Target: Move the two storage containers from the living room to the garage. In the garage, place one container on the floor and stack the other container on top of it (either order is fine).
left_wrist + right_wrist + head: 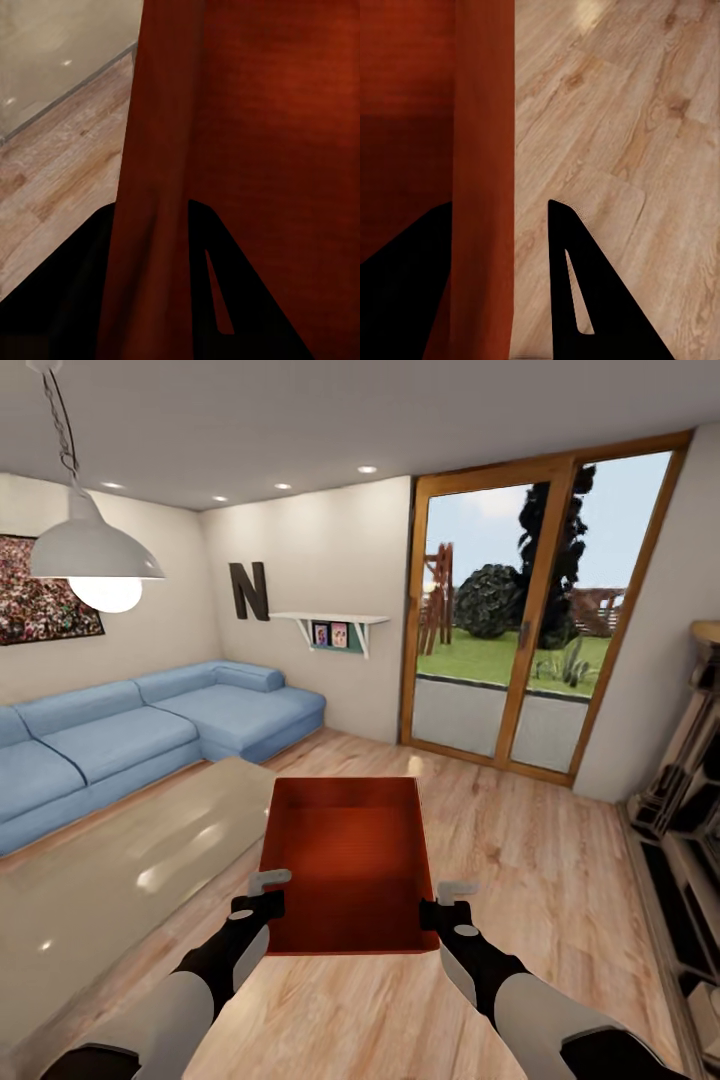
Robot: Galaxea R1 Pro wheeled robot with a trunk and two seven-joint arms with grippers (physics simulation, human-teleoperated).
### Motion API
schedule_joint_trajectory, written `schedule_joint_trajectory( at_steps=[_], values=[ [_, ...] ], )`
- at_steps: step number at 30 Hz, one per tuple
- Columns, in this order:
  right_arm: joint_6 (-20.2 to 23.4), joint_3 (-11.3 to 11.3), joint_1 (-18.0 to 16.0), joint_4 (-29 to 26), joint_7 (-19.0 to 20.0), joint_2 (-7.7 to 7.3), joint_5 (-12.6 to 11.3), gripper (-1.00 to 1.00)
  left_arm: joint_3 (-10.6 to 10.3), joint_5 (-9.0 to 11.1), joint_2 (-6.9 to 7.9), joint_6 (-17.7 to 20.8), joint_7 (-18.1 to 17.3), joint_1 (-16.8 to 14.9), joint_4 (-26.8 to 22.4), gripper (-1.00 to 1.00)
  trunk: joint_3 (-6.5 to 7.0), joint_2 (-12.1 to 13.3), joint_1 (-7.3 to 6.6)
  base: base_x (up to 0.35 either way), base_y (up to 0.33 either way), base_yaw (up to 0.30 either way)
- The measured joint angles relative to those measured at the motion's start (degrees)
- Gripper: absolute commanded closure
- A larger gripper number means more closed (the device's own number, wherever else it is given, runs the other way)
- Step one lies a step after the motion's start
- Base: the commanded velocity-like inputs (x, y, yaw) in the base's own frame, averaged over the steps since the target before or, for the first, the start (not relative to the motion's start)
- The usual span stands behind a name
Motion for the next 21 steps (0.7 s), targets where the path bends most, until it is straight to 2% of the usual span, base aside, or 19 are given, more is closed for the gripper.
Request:
schedule_joint_trajectory(
  at_steps=[13,21],
  values=[
    [-0.01,0.00,0.00,0.01,0.01,-0.01,0.00,1.00,-0.03,0.00,0.00,0.00,0.00,0.00,0.00,1.00,0.00,0.00,-0.01,-0.236,-0.168,0.267],
    [0.01,0.00,0.01,-0.02,0.01,-0.01,0.00,1.00,-0.02,-0.01,-0.01,0.00,0.00,0.00,0.00,1.00,0.00,0.00,-0.02,-0.123,-0.110,0.267]
  ],
)
